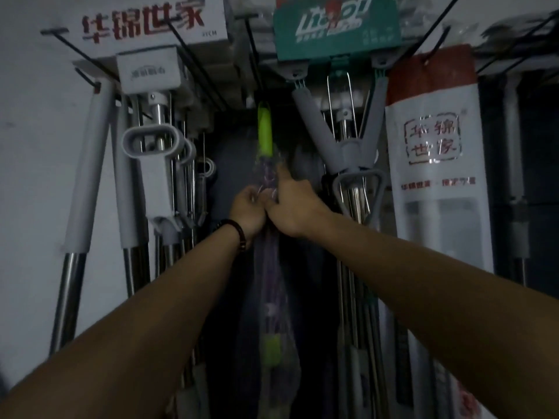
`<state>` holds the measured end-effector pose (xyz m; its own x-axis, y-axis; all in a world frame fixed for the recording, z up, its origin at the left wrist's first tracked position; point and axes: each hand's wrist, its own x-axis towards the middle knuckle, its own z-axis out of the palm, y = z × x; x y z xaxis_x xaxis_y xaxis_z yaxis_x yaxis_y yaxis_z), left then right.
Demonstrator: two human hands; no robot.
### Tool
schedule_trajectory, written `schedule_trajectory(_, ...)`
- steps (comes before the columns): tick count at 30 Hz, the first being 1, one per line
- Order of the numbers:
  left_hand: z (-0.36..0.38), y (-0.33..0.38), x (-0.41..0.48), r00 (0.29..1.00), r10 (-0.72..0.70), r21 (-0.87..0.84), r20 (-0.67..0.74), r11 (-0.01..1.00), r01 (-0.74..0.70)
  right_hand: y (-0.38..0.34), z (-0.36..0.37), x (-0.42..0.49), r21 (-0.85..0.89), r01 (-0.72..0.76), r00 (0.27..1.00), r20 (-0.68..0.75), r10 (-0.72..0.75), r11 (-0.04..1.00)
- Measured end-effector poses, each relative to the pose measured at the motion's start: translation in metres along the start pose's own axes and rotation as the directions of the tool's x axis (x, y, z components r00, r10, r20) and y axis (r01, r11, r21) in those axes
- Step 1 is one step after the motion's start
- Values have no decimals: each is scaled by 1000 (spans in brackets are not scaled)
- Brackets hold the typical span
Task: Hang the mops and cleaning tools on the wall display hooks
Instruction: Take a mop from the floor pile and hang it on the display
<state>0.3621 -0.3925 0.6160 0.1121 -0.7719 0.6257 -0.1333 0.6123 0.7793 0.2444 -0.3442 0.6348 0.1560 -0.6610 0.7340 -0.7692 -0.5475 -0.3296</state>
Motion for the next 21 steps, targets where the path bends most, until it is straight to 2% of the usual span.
schedule_trajectory(3, -11, -7, -17, 999, -30, 96, 34, 995, 26, 2, 7, -25, 17, -22, 999, 50, 21, 1000)
schedule_trajectory(6, -24, -12, -40, 997, -60, 152, 46, 987, 52, -4, 8, -55, -40, -53, 991, 122, 58, 998)
schedule_trajectory(9, -39, -17, -69, 986, -102, 207, 135, 976, 72, -13, 6, -84, -116, -40, 983, 173, 60, 992)
schedule_trajectory(12, -56, -18, -94, 960, -171, 224, 222, 967, 121, -21, 4, -103, -134, -97, 967, 222, 126, 986)
schedule_trajectory(16, -80, -21, -118, 916, -281, 256, 285, 944, 210, -37, 3, -121, -154, -210, 946, 219, 241, 965)
schedule_trajectory(21, -102, -9, -150, 912, -257, 232, 319, 954, 188, -55, 6, -141, -127, -276, 936, 191, 297, 953)
